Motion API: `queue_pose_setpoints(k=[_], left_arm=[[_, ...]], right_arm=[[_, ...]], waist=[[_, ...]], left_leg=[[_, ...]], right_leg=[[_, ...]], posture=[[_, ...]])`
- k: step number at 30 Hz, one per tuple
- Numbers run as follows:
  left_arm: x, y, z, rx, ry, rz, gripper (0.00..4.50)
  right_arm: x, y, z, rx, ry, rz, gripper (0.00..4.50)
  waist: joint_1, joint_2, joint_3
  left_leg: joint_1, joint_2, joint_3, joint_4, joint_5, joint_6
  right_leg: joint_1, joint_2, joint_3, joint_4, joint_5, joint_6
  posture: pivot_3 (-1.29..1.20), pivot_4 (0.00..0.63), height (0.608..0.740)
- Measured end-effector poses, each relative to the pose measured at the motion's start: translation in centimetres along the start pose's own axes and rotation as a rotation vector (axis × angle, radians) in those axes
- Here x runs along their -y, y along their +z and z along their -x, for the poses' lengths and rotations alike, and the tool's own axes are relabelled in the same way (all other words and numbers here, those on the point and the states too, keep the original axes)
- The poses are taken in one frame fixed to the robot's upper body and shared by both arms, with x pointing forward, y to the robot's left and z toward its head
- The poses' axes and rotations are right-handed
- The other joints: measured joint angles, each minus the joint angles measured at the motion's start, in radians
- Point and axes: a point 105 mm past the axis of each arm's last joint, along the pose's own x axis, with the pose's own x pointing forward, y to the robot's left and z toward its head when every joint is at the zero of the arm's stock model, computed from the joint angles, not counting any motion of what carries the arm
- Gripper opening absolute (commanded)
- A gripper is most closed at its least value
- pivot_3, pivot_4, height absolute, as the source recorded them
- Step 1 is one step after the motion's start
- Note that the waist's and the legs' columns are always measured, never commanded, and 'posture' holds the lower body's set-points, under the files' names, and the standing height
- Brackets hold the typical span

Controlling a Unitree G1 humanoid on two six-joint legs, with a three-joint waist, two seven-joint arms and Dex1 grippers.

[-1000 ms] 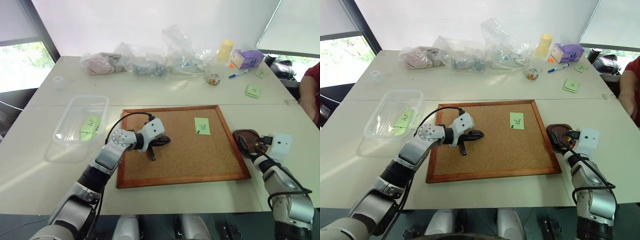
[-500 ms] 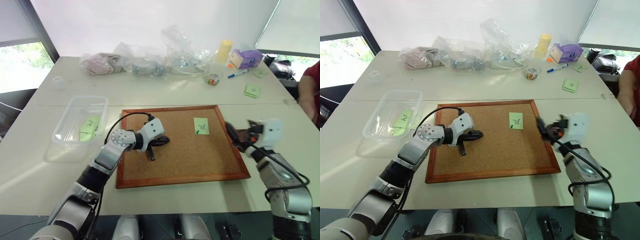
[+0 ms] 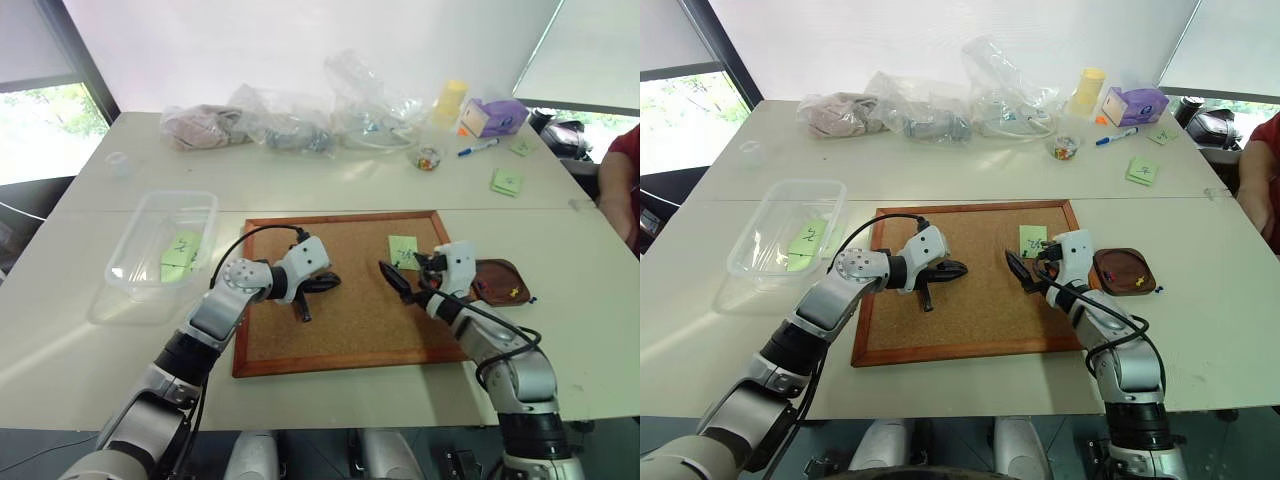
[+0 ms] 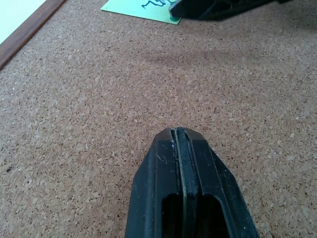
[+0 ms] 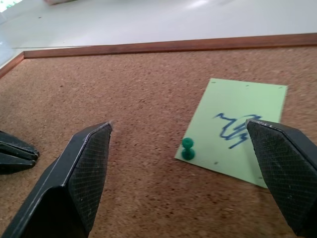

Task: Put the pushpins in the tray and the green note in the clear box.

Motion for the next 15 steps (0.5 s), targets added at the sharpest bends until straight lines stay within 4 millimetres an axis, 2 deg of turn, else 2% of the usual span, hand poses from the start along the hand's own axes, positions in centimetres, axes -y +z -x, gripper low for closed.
queue_pose_setpoints(k=[2,6,12,13,15], left_arm=[[0.0,-0.01,0.01,-0.001,0.001,-0.001,0.0],[0.03,-0.01,0.04,-0.004,0.005,-0.009,0.0],[0.04,-0.04,0.06,-0.005,0.007,-0.01,0.0],[0.05,-0.06,0.06,-0.005,0.007,-0.009,0.0],[0.05,-0.1,0.08,-0.006,0.008,-0.007,0.0]], right_arm=[[0.06,-0.07,-0.09,-0.001,0.0,0.007,4.42],[-0.05,-0.16,-0.23,-0.003,0.009,0.011,3.35],[0.0,-0.51,-0.53,-0.019,0.011,0.014,0.28],[0.16,-0.53,-0.53,-0.021,0.004,0.016,0.05],[0.18,-0.52,-0.53,-0.021,0.004,0.018,0.05]], waist=[[0.0,0.0,0.0],[-0.001,0.0,0.0],[-0.001,0.0,0.0],[-0.001,0.0,0.0],[-0.002,0.0,0.0]], left_leg=[[0.0,0.0,0.0,0.0,0.0,0.0],[0.0,0.0,0.0,0.0,0.0,0.0],[0.0,0.0,0.0,0.0,0.0,0.0],[0.0,0.0,0.0,0.0,0.0,0.0],[0.0,0.0,0.0,0.0,0.0,0.0]], right_leg=[[0.0,0.0,0.0,0.0,0.0,0.0],[0.0,0.0,0.0,0.0,0.0,0.0],[0.0,0.0,0.0,0.0,0.0,0.0],[0.0,0.0,0.0,0.0,0.0,0.0],[0.0,0.0,0.0,0.0,0.0,0.0]], posture=[[0.0,0.15,0.737],[0.0,0.15,0.737],[0.0,0.15,0.737],[0.0,0.15,0.737],[0.0,0.15,0.737]])
